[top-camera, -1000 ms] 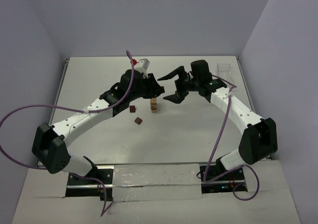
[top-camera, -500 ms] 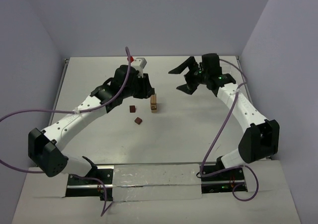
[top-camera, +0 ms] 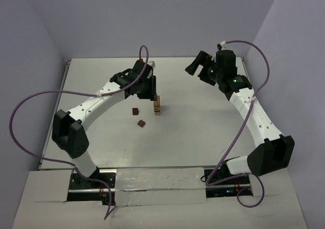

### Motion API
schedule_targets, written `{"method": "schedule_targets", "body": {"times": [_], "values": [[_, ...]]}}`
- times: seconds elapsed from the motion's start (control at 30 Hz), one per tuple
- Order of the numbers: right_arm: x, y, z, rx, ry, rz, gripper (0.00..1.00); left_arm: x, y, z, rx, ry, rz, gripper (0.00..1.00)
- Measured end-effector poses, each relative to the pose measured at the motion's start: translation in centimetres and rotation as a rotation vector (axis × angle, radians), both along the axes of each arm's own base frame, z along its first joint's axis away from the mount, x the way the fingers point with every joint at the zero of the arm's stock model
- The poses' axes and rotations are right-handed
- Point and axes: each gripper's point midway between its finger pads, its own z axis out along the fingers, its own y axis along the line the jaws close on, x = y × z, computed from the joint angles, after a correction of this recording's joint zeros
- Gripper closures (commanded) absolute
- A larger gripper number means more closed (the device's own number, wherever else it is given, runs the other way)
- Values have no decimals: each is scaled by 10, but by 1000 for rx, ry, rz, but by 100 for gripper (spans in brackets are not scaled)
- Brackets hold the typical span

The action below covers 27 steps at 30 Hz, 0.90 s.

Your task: Build the wood block tower

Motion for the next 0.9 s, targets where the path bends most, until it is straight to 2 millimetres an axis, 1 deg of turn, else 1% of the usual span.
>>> {"method": "schedule_targets", "body": {"times": [0.13, 0.27, 0.57, 0.73, 0.9], "values": [[0, -5, -7, -32, 3, -3, 0, 15, -9, -5, 8, 16, 34, 100], [-1, -7, -9, -41, 5, -3, 0, 21, -14, -10, 9, 27, 53, 100], [-1, -6, -9, -37, 7, 3, 0, 23, -13, -36, 54, 78, 73, 100], [-2, -4, -8, -27, 8, 11, 0, 25, -12, -44, 70, 87, 80, 98], [-3, -2, -8, -18, 11, 18, 0, 27, -12, -46, 78, 87, 85, 92]]}}
